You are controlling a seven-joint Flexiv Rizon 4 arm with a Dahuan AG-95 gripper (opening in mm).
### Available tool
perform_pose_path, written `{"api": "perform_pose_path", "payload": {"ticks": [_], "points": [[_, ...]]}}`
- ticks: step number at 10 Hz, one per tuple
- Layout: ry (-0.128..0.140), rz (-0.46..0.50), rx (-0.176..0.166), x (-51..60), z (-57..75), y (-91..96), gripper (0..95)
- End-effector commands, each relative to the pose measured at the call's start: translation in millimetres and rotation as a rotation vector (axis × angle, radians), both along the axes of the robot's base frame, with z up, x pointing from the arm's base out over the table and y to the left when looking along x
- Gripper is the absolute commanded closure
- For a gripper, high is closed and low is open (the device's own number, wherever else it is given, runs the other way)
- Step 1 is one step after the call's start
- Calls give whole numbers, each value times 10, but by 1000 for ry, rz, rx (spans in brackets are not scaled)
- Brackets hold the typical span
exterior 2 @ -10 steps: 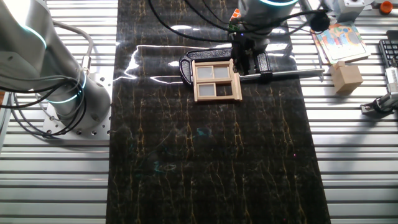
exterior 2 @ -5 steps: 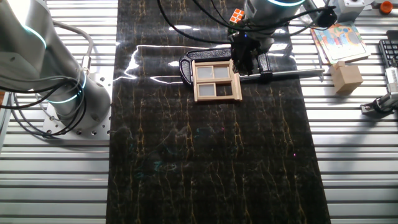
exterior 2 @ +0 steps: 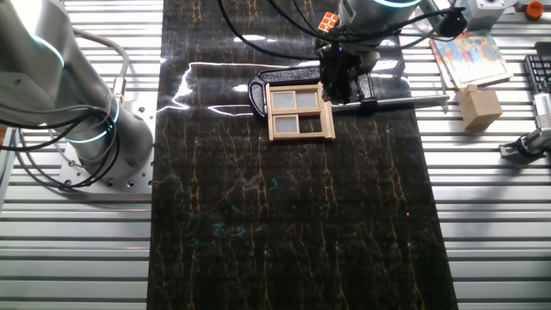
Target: Close a sliding window
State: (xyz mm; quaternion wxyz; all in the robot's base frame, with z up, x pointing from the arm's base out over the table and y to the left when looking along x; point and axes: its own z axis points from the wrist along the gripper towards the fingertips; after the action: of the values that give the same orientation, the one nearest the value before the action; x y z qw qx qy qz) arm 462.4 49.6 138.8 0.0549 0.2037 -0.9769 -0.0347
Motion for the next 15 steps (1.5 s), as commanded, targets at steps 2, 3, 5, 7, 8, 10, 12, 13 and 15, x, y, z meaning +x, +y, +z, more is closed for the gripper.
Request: {"api": "perform_pose_path", "payload": {"ticks": [2,3,5,7,8,10,12,13,15], "points": [[-1,78,18,-2,-2,-1,950],[4,135,38,-2,-2,-1,950],[17,213,40,-2,-2,-1,950],[18,254,34,-2,-2,-1,950],[18,267,30,-2,-2,-1,950],[15,340,38,-2,-2,-1,950],[3,521,60,-2,-2,-1,950],[3,550,66,-2,-2,-1,950],[0,612,75,-2,-2,-1,950]]}}
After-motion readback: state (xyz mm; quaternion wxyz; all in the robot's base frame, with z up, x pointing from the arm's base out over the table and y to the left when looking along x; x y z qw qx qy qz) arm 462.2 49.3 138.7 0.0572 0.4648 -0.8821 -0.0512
